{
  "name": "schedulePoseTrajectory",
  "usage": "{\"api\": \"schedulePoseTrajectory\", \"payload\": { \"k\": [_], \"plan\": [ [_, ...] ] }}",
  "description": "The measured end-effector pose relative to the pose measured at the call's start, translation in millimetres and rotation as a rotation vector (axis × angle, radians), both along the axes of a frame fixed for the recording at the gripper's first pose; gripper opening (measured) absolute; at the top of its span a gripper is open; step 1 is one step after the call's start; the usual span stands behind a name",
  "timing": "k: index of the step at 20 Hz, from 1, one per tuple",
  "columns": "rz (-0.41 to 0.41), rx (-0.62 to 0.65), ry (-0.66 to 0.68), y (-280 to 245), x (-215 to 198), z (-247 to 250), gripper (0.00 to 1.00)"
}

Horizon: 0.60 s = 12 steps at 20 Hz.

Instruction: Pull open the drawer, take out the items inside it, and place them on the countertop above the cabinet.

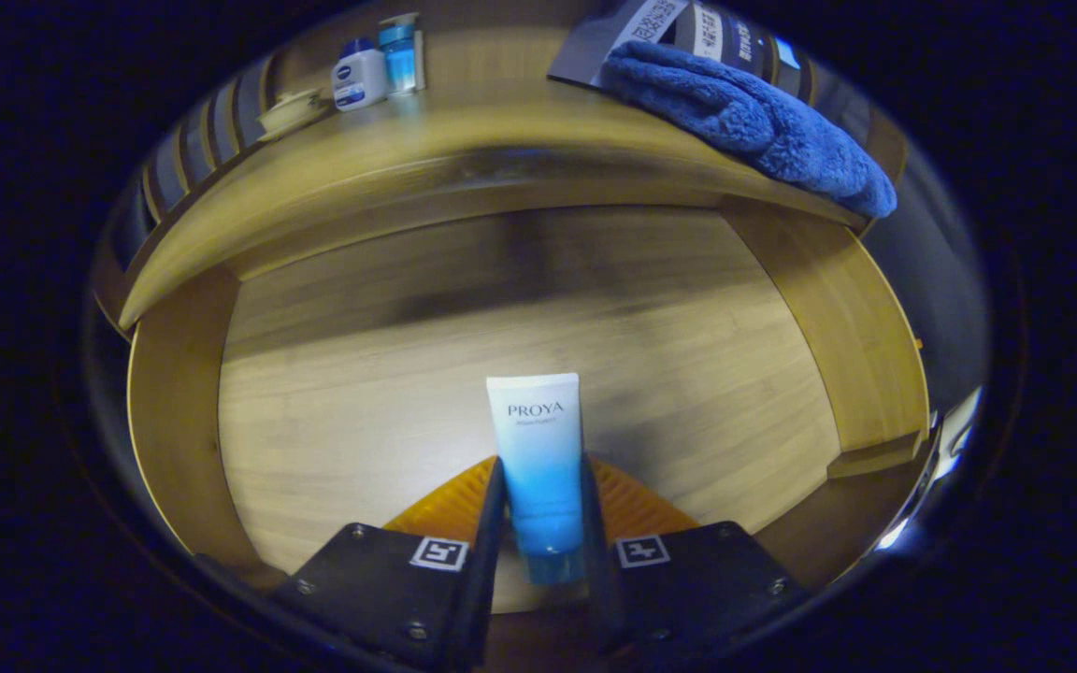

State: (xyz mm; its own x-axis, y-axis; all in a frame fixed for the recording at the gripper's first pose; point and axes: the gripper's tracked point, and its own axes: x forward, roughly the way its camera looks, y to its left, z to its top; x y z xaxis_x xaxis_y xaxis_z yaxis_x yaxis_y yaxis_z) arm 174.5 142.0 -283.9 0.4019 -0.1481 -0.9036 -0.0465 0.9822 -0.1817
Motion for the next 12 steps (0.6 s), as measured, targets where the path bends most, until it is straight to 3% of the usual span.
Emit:
{"api": "schedulePoseTrajectory", "payload": {
  "k": [7, 12],
  "plan": [
    [0.034, -0.037, -0.062, 0, 9, 12, 0.43],
    [-0.011, -0.099, -0.105, -27, 3, 41, 0.43]
  ]
}}
